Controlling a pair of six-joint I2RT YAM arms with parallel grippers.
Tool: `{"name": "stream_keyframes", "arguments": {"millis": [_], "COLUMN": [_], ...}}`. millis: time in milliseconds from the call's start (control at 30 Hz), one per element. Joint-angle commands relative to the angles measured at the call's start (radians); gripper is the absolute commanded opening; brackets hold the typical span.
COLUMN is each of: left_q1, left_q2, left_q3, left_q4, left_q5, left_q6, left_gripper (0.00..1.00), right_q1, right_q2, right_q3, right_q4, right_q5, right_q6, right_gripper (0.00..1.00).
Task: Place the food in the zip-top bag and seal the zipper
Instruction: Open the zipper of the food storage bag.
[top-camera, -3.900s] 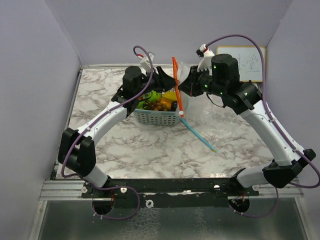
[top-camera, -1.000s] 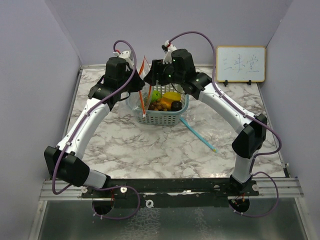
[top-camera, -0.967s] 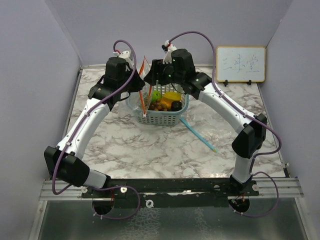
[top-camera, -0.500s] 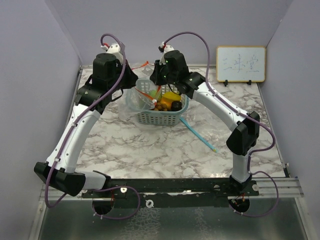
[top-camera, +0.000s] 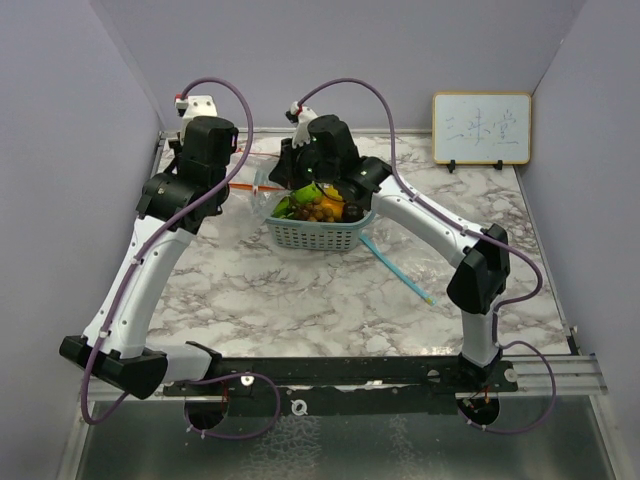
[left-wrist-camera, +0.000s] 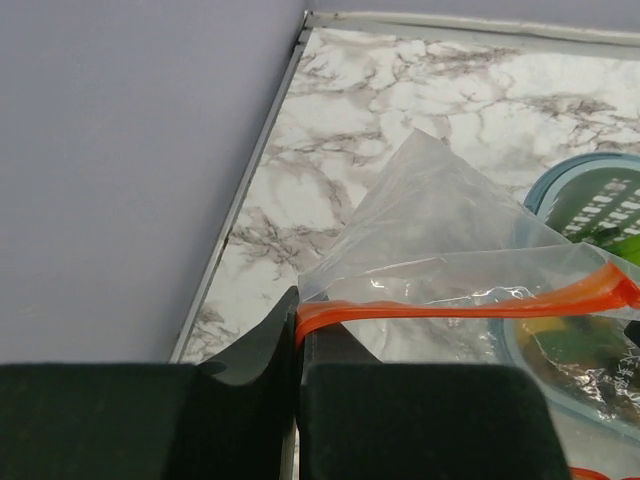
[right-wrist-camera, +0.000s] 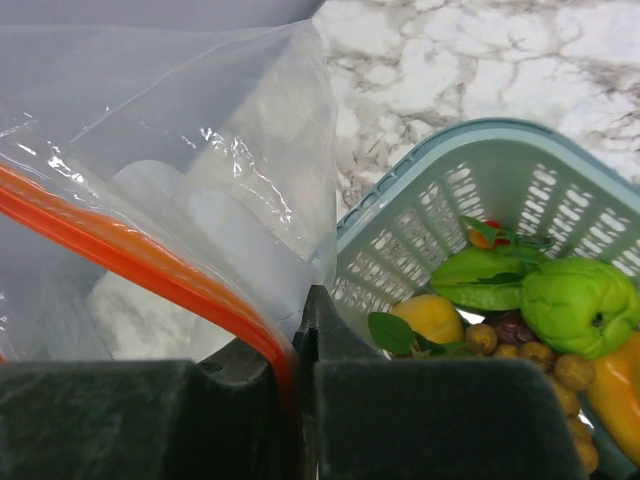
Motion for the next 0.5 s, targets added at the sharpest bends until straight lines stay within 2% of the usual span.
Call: {"name": "stream_keyframes", "arguments": {"millis": [0,100,200,267,367,467], "left_q1": [0.036,0.036,0.036,0.036,0.036,0.036], "left_q2": [-0.058,-0.079,-0.085,-0.076,-0.061,-0.055], "left_q3": [-0.089,-0.202,-0.258,-0.267,-0.267,-0.277], "left_q4": [-0.064,0.006,0.056,0.07,0.075,0.091], "left_q5": [-0.065,0.055,0.092,0.088,0.063,0.058], "left_q6": [-0.072,-0.15,-0.183,-0.175,-0.144,-0.124], "left_gripper": [0.0,0.0,0.0,0.0,0.0,0.0], "right_q1": [-0.015,-0.016,-0.015,-0.016,-0.015,-0.016], "right_q2": [0.048,0.031,0.0,-0.026,-0.062,-0.109], "right_q3": [-0.04,-0.056,-0.069,-0.076,-0.069,-0.065], "right_q4": [-0.061,-0.054,-0.038,-0.021,-0.003,0.036], "right_q5": [-0.086,-0.085,-0.095,-0.118,-0.185,-0.275], "right_q6": [-0.038,-0.069,-0.094,-0.105,-0.116,-0.1], "right_gripper": [0.13,0.42,0.61,0.71,0.74,0.89]}}
